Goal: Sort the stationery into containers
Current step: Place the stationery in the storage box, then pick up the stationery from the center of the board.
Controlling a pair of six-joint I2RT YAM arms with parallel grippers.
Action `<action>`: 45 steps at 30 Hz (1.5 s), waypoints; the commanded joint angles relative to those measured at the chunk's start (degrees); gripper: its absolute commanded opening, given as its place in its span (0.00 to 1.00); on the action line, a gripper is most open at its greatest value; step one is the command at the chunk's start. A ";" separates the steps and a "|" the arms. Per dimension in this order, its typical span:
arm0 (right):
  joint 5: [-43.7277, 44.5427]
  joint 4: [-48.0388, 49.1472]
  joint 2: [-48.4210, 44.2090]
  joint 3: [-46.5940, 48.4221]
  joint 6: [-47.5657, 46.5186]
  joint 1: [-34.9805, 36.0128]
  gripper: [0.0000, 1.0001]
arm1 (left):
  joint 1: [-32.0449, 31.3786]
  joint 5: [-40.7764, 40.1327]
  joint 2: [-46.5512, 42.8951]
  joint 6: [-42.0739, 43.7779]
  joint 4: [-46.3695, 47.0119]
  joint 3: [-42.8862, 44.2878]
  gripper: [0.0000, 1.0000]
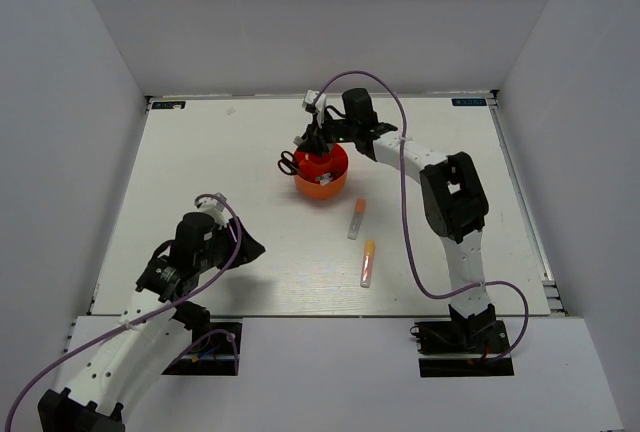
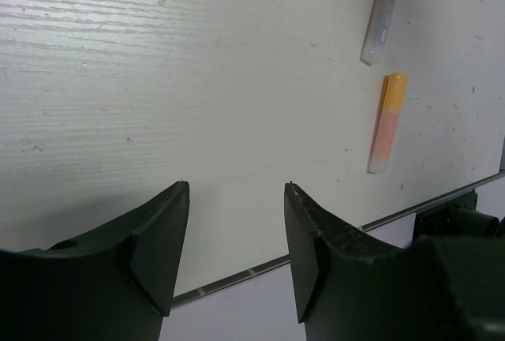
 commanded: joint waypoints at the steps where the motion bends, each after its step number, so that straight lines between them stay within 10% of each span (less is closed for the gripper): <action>1: -1.52 0.07 -5.32 -0.05 -1.17 -0.24 0.43 | -0.15 0.79 0.51 0.27 0.39 0.63 0.62; 17: -0.91 -1.17 -7.70 -0.58 1.55 -0.07 0.45 | -0.15 0.70 -0.11 0.01 -1.54 2.47 0.60; 18: 1.70 -0.99 -9.01 0.03 3.21 -0.15 0.42 | -0.15 1.22 0.94 0.09 -0.58 2.74 0.56; 20: 6.53 -3.96 -10.33 2.04 6.72 -0.77 0.00 | -0.33 3.76 2.44 0.18 0.47 4.40 0.34; 22: 22.03 -12.03 -13.32 7.57 8.14 -0.60 0.00 | -1.20 5.70 7.53 1.14 2.50 6.08 0.04; 25: 34.74 -26.71 -16.31 12.41 11.39 -1.73 0.00 | -7.34 4.66 15.94 4.74 3.29 13.70 0.00; 27: 33.81 -39.54 -17.80 14.09 12.01 -4.71 0.45 | -14.44 0.45 21.85 7.46 4.25 19.68 0.00; 28: 33.20 -43.05 -18.07 14.97 12.10 -5.16 0.66 | -16.22 -1.65 23.96 9.22 3.48 21.36 0.02; 30: 29.78 -55.98 -18.68 14.55 11.84 -8.31 0.69 | -23.25 -5.70 33.01 11.77 3.20 27.59 0.29; 31: 29.59 -58.44 -18.95 12.89 13.14 -9.11 0.52 | -24.83 -8.33 39.56 12.22 3.20 29.01 0.53; 32: 27.94 -64.47 -19.65 11.65 14.90 -12.17 0.01 | -29.03 -9.40 41.80 12.66 3.12 30.59 0.62; 35: 21.17 -67.17 -23.59 -0.59 16.32 -16.57 0.00 | -33.00 -16.58 51.52 13.89 3.20 37.80 0.69; 38: 17.21 -64.63 -28.95 -10.54 16.76 -21.32 0.50 | -34.16 -20.11 60.08 13.19 3.38 45.96 0.69; 45: 11.93 -55.48 -39.60 -25.52 18.43 -28.10 0.57 | -35.13 -25.67 78.43 13.53 0.92 62.67 0.69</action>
